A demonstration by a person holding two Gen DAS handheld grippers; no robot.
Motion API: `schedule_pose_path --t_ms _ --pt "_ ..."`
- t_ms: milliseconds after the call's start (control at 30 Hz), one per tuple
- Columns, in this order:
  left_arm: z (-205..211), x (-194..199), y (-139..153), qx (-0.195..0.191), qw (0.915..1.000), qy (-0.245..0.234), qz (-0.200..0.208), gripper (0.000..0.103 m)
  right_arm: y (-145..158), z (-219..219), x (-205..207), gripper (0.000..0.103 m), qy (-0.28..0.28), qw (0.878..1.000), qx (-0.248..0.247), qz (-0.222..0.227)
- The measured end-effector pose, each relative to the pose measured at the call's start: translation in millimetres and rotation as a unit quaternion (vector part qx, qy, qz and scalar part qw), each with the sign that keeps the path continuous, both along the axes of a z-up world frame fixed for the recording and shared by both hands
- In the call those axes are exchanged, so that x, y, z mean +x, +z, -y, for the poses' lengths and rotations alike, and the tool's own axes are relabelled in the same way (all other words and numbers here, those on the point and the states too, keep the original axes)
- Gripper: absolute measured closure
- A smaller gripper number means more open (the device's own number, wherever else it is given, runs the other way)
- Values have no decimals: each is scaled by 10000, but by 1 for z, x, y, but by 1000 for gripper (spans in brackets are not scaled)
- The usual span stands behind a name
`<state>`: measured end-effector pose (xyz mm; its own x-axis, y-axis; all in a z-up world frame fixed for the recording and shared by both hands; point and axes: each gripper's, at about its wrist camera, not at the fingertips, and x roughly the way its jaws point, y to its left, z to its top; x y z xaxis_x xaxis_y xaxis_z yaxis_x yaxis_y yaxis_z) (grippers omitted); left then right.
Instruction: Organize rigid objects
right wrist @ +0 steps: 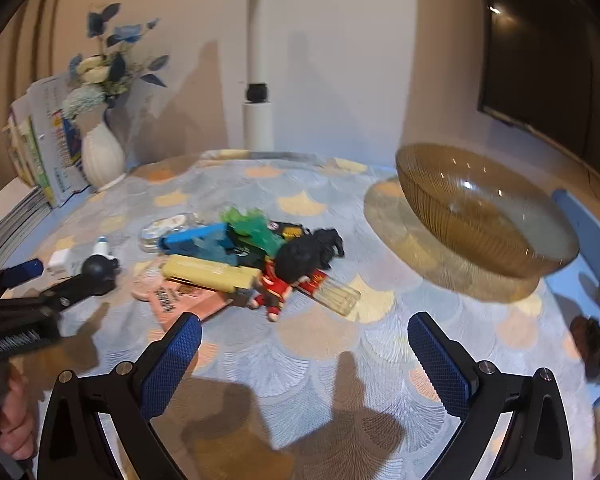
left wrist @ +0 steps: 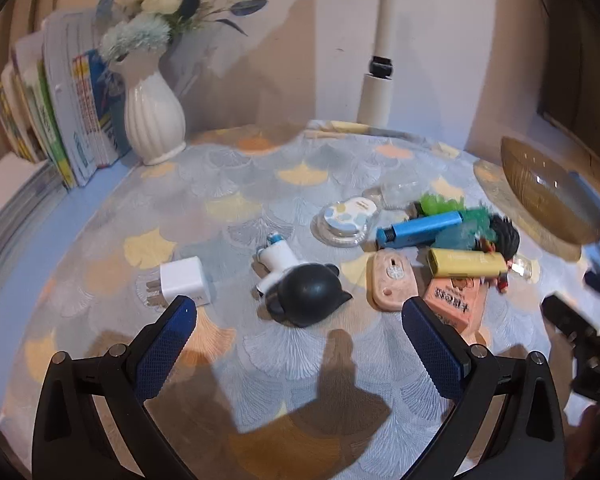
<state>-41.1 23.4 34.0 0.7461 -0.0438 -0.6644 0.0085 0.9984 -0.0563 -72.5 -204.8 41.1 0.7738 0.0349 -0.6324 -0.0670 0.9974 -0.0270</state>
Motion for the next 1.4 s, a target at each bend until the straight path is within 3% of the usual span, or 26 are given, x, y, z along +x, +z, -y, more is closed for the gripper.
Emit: schedule_pose_path --t_ms 167,300,400,767,1400 --pt "0 0 -9 -15 9999 12 -114 1 -7 11 5 0 -12 9993 323 -204" --pt "8 -7 -6 221 9997 -11 68 1 -10 22 9 0 -72 9969 681 -397" --pt "16 -3 -6 496 9988 -15 -33 1 -12 26 14 0 -139 9949 810 -589" --pt "12 1 -7 339 9993 45 -164 1 -12 19 14 0 -178 9963 574 -614" --pt "13 -2 -4 280 9996 -4 -51 1 -14 13 16 0 -116 9972 368 -639"
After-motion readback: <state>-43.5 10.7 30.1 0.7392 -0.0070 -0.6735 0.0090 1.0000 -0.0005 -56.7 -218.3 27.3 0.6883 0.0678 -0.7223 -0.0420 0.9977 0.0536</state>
